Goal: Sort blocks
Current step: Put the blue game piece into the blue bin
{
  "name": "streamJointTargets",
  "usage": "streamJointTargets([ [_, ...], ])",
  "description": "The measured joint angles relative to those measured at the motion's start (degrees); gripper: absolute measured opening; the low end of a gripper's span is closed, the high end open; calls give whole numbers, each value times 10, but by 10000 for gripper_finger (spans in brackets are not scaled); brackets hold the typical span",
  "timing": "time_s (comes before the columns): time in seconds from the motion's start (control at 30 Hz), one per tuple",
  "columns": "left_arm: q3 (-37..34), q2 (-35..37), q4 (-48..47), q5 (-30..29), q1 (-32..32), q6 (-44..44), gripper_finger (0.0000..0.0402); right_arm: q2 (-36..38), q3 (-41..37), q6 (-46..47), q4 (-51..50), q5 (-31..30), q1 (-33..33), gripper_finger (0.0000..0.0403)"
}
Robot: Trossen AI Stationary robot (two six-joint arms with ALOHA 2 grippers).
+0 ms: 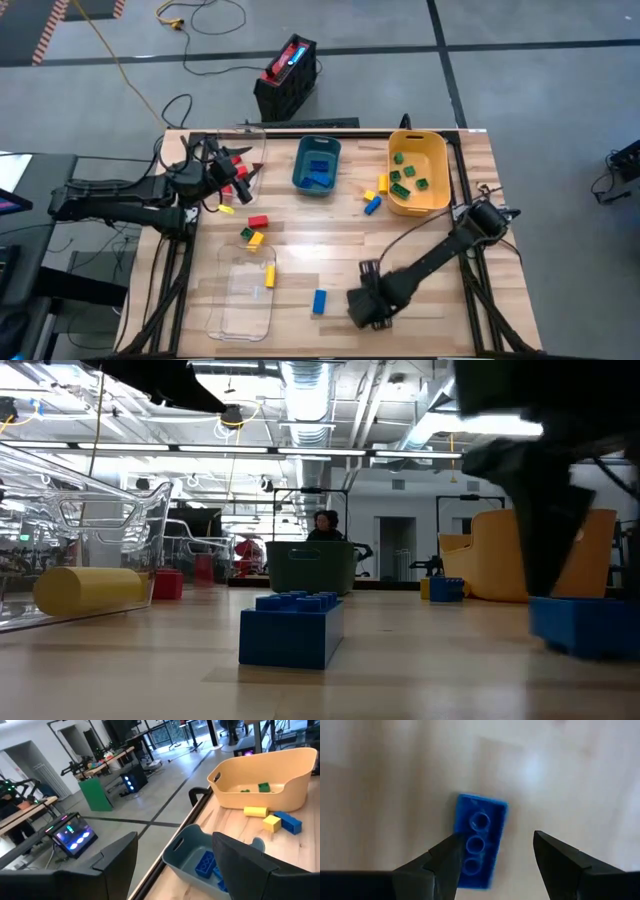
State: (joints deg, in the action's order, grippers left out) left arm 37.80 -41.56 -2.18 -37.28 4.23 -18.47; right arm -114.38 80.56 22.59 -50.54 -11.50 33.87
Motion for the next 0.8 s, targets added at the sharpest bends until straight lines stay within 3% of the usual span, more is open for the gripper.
streamJointTargets([
  [0.17, 0, 11, -13, 14, 0, -1, 248, 19, -3, -56, -35, -69, -63, 250],
  [0.4, 0, 41, -70, 32, 0, 14, 248, 41, 5, -153, -48, -67, -148, 250],
  [0.63, 0, 70, -117, 167, -1, 26, 248, 127, 17, -144, -25, -67, -183, 250],
  [0.8, 0, 76, -123, 220, -1, 36, 248, 128, -14, -91, -1, -65, -172, 250],
])
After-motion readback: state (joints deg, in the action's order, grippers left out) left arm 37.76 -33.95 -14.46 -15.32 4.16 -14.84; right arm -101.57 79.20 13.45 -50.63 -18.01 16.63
